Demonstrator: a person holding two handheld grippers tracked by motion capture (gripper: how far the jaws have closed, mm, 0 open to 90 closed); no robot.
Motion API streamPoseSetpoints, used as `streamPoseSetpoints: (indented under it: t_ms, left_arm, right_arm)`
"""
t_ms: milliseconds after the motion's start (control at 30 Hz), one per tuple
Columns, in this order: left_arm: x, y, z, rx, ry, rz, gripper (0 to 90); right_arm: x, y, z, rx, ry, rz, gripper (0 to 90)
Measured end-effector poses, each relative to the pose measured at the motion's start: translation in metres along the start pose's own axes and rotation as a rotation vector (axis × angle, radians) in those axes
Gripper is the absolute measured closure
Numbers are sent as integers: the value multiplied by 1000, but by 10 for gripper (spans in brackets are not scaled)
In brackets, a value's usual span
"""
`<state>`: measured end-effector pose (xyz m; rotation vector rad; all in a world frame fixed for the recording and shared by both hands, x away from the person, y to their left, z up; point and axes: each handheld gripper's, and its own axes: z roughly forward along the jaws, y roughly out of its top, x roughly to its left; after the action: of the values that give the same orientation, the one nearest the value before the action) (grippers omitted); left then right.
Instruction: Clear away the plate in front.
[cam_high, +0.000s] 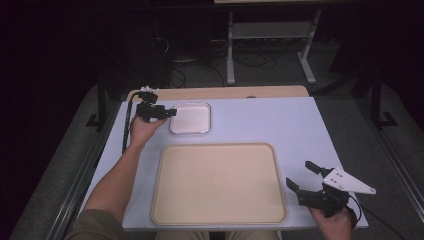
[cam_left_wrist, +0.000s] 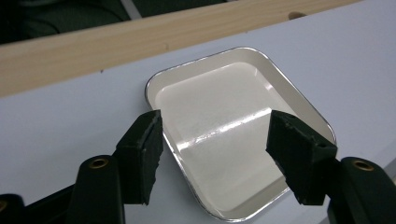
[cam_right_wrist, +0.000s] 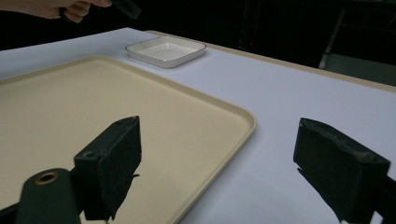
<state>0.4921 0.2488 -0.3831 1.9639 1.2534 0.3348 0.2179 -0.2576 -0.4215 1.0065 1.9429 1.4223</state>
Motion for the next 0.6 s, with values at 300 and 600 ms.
streamPoseSetpoints:
  t_ms: [300, 600]
  left_arm:
    - [7, 8, 18, 52, 48, -83, 433]
    - [9, -1, 38, 146, 124, -82, 500]
  right_arm:
    - [0, 0, 0, -1, -1, -3, 146]
    - [0, 0, 0, 3, 6, -4, 146]
